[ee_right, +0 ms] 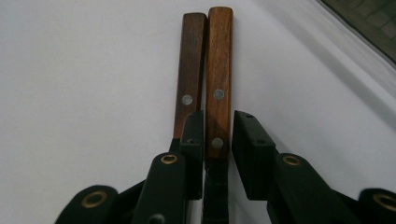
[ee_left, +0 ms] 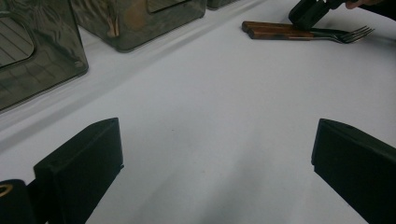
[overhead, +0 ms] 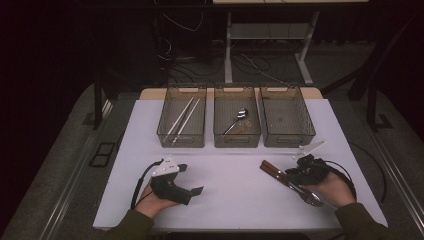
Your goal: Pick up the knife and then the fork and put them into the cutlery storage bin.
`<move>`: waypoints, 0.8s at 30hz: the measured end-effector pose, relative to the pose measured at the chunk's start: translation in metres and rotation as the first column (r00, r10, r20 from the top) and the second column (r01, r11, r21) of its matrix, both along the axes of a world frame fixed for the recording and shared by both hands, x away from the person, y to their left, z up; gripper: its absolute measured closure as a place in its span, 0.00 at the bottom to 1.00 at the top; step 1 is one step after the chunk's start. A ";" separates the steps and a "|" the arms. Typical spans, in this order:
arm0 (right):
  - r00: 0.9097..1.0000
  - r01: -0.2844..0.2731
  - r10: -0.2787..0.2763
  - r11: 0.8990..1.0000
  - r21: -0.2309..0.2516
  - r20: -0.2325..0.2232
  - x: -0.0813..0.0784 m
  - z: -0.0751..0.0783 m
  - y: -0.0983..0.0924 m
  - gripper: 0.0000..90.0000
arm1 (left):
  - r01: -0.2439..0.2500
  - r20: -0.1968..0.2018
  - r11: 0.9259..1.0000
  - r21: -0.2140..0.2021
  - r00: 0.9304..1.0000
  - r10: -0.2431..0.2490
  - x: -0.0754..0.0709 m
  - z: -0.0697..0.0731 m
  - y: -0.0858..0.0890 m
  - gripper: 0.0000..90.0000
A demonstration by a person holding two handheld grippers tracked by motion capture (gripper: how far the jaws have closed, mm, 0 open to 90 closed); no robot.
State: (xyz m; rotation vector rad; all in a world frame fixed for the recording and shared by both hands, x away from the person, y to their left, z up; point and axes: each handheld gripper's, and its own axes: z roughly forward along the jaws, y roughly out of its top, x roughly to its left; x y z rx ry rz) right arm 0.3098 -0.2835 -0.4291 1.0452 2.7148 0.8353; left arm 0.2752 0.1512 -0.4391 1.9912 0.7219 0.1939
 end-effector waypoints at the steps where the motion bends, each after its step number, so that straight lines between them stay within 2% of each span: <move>1: 1.000 -0.003 0.003 1.000 -0.013 -0.005 0.001 0.000 0.001 0.83 | -0.001 0.001 1.000 -0.003 1.000 0.001 0.000 0.000 0.000 0.01; 5: 0.999 -0.013 0.010 0.997 -0.078 -0.031 0.006 0.002 0.007 0.83 | 0.007 0.003 1.000 0.002 1.000 -0.007 0.000 0.000 -0.001 0.01; 8: 0.998 -0.030 0.022 0.990 -0.136 -0.057 0.010 0.004 0.015 0.83 | 0.011 0.006 1.000 0.005 1.000 -0.011 0.000 0.000 -0.001 0.01; 15: 0.993 -0.037 0.011 0.976 -0.213 -0.121 0.020 0.005 0.026 0.83 | 0.017 0.008 1.000 0.005 1.000 -0.017 0.000 0.000 -0.002 0.01; 18: 0.989 -0.048 0.011 0.967 -0.251 -0.150 0.024 0.007 0.032 0.83 | 0.021 0.011 1.000 0.011 1.000 -0.022 -0.001 0.001 -0.003 0.01; 21: 0.984 -0.064 0.010 0.951 -0.301 -0.179 0.030 0.008 0.037 0.83 | 0.026 0.013 1.000 0.014 1.000 -0.026 -0.001 0.001 -0.003 0.01; 24: 0.976 -0.073 -0.003 0.939 -0.336 -0.219 0.035 0.009 0.043 0.83 | 0.030 0.014 0.999 0.016 0.999 -0.030 -0.001 0.001 -0.004 0.01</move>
